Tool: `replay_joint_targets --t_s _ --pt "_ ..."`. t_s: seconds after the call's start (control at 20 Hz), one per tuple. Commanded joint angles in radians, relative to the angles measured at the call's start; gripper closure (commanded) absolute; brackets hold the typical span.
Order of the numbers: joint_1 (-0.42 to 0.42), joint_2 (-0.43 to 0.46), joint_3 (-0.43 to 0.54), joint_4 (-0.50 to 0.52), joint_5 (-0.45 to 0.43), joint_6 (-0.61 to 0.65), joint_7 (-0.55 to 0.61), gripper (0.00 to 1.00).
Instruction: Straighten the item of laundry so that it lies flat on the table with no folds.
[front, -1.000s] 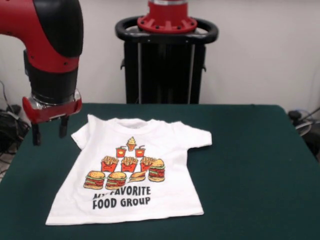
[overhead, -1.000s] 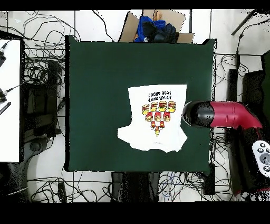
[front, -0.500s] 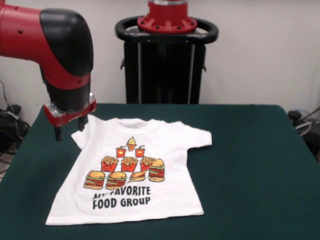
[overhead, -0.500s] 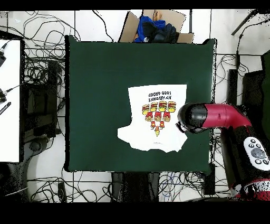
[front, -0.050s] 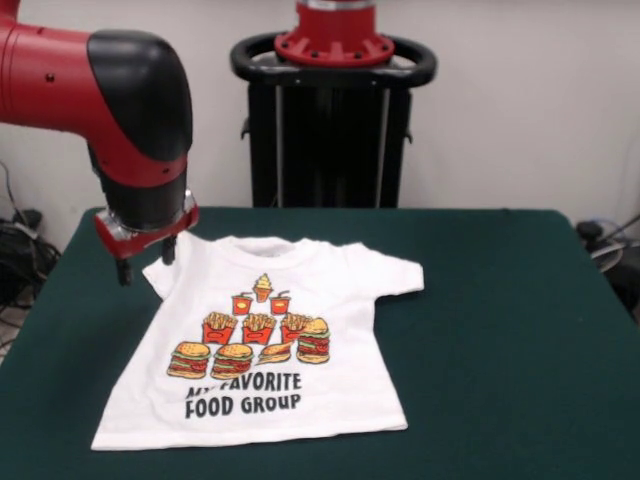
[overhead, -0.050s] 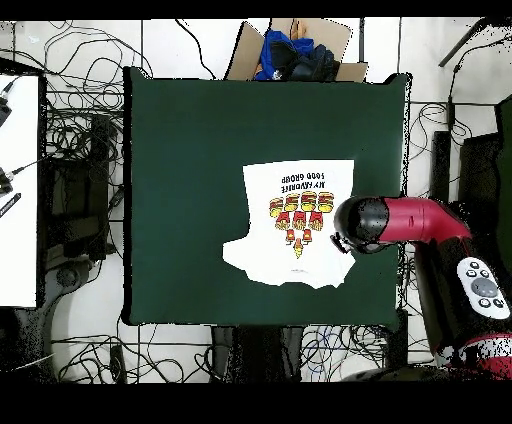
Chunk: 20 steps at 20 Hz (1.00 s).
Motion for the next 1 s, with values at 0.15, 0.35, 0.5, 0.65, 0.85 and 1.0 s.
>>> replay_joint_targets --t_s 0.15,0.35,0.5,0.65,0.85,1.0 --pt "0.072 0.02 -0.034 -0.041 -0.104 0.067 -0.083 0.0" --pt "0.089 0.052 -0.047 -0.066 -0.12 0.087 -0.062 0.0" --pt "0.089 0.065 -0.048 -0.07 -0.114 0.101 -0.065 0.0" --pt "0.096 0.071 -0.053 -0.077 -0.122 0.11 -0.063 0.0" --pt "0.096 0.086 -0.056 -0.085 -0.118 0.122 -0.071 0.0" --pt "0.112 0.109 -0.072 -0.112 -0.134 0.145 -0.066 0.0"
